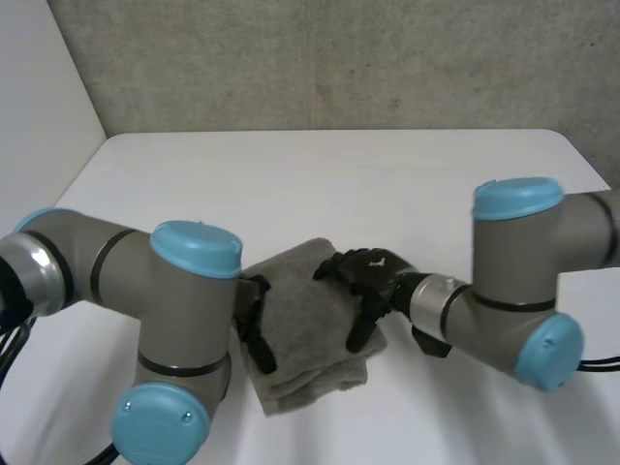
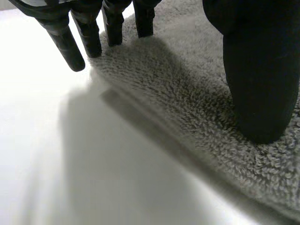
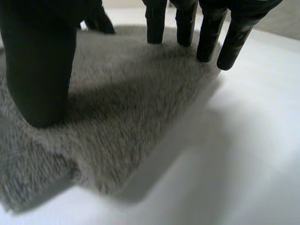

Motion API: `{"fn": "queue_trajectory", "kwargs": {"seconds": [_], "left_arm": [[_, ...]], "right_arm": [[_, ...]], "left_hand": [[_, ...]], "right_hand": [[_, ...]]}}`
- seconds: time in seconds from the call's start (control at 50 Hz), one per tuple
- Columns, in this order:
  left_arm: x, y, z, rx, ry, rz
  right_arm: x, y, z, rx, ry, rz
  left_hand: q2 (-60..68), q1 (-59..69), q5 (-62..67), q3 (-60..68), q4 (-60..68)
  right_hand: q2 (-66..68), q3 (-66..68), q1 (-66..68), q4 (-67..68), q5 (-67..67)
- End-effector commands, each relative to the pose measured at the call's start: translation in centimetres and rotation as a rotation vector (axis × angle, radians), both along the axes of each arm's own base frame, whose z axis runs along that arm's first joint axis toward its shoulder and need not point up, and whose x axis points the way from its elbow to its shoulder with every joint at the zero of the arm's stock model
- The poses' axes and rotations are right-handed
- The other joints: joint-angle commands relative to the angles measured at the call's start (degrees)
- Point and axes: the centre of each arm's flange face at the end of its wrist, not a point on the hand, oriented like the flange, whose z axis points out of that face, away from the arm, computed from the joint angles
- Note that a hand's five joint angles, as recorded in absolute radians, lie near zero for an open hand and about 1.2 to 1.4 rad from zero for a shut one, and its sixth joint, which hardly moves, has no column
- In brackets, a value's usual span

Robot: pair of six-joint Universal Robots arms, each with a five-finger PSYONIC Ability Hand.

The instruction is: Fold the towel.

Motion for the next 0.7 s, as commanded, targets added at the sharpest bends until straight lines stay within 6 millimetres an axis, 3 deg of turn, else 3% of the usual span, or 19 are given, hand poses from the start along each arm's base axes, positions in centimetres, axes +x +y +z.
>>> {"fn": "queue_trajectory", "kwargs": {"seconds": [0.02,0.12,0.16,0.18,0.22,0.24,0.26,0.28,0.3,0.32,0.34,0.38,0.4,0.42,0.44,0.48,0.52,0.6,0.7], "left_arm": [[1.0,-0.1,-0.9,0.002,-0.025,0.007],[0.6,0.0,0.7,-0.042,-0.004,-0.011],[0.4,-0.3,3.1,-0.107,0.024,-0.023],[0.4,-0.3,3.1,-0.107,0.024,-0.023],[0.2,-0.5,5.9,-0.184,0.051,-0.041],[0.2,-0.5,5.9,-0.184,0.051,-0.041],[0.2,-0.9,7.5,-0.228,0.066,-0.044],[0.2,-0.9,7.5,-0.229,0.066,-0.044],[0.2,-1.1,9.1,-0.277,0.075,-0.048],[0.4,-1.5,10.9,-0.329,0.084,-0.048],[0.4,-1.5,10.9,-0.330,0.084,-0.048],[1.4,-2.6,15.0,-0.437,0.103,-0.020],[1.4,-2.6,15.0,-0.438,0.103,-0.019],[2.2,-2.9,17.0,-0.488,0.125,0.001],[2.2,-2.9,17.1,-0.488,0.125,0.001],[3.3,-3.1,19.9,-0.544,0.172,0.000],[3.6,-3.2,20.6,-0.549,0.182,-0.012],[4.4,-4.1,20.7,-0.536,0.185,-0.026],[5.8,-5.7,20.2,-0.492,0.236,0.023]], "right_arm": [[0.2,-0.2,-0.6,-0.102,0.099,0.003],[0.1,-0.8,0.9,-0.203,0.121,-0.023],[-0.1,-1.4,3.4,-0.293,0.088,-0.061],[-0.1,-1.4,3.4,-0.294,0.088,-0.062],[-0.5,-1.6,6.6,-0.384,0.041,-0.108],[-0.5,-1.6,6.6,-0.384,0.041,-0.108],[-0.7,-1.6,8.3,-0.426,0.014,-0.130],[-1.2,-1.8,10.1,-0.475,-0.012,-0.165],[-1.2,-1.8,10.1,-0.476,-0.013,-0.166],[-2.1,-2.5,12.0,-0.527,-0.037,-0.232],[-2.1,-2.5,12.0,-0.528,-0.037,-0.232],[-4.7,-4.1,15.7,-0.617,-0.074,-0.408],[-4.7,-4.1,15.8,-0.618,-0.074,-0.409],[-5.7,-4.2,17.9,-0.662,-0.102,-0.480],[-6.7,-4.0,19.6,-0.693,-0.123,-0.535],[-7.2,-3.5,20.7,-0.709,-0.132,-0.564],[-7.5,-3.1,21.3,-0.711,-0.133,-0.574],[-7.3,-2.2,21.7,-0.680,-0.119,-0.555],[-6.9,-2.5,20.9,-0.652,-0.097,-0.538]], "left_hand": [[0.7,0.6,-0.6,0.6,0.6],[0.9,0.7,-0.5,0.8,0.8],[0.9,0.7,-0.5,0.8,0.8],[0.9,0.7,-0.5,0.8,0.8],[0.9,0.7,-0.5,0.8,0.8],[0.9,0.7,-0.5,0.8,0.8],[0.9,0.7,-0.5,0.8,0.8],[0.9,0.7,-0.5,0.8,0.8],[0.9,0.7,-0.5,0.8,0.8],[0.9,0.7,-0.5,0.8,0.8],[0.9,0.7,-0.5,0.8,0.8],[0.7,0.6,-0.6,0.6,0.6],[0.7,0.6,-0.6,0.6,0.6],[0.5,0.4,-0.8,0.5,0.4],[0.5,0.4,-0.8,0.5,0.4],[0.5,0.4,-0.8,0.5,0.4],[0.4,0.2,-1.0,0.3,0.3],[0.2,0.0,-1.1,0.1,0.1],[1.2,1.1,-0.1,1.1,1.1]], "right_hand": [[-3.1,-2.2,-1.7,-3.1,-3.3],[-3.1,-2.2,-1.7,-3.1,-3.3],[-3.1,-2.2,-1.7,-3.1,-3.3],[-3.1,-2.2,-1.7,-3.1,-3.3],[-3.1,-2.2,-1.7,-3.1,-3.3],[-3.1,-2.2,-1.7,-3.1,-3.3],[-3.1,-2.2,-1.7,-3.1,-3.3],[-3.1,-2.2,-1.7,-3.1,-3.3],[-3.1,-2.2,-1.7,-3.1,-3.3],[-3.1,-2.2,-1.7,-3.1,-3.3],[-3.1,-2.2,-1.7,-3.1,-3.3],[-3.1,-2.2,-1.7,-3.1,-3.3],[-3.1,-2.2,-1.7,-3.1,-3.3],[-3.1,-2.2,-1.7,-3.1,-3.3],[-3.1,-2.2,-1.7,-3.1,-3.3],[-3.1,-2.2,-1.7,-3.1,-3.3],[-3.1,-2.2,-1.7,-3.1,-3.3],[-3.1,-2.2,-1.7,-3.1,-3.3],[-3.1,-2.2,-1.7,-3.1,-3.3]]}}
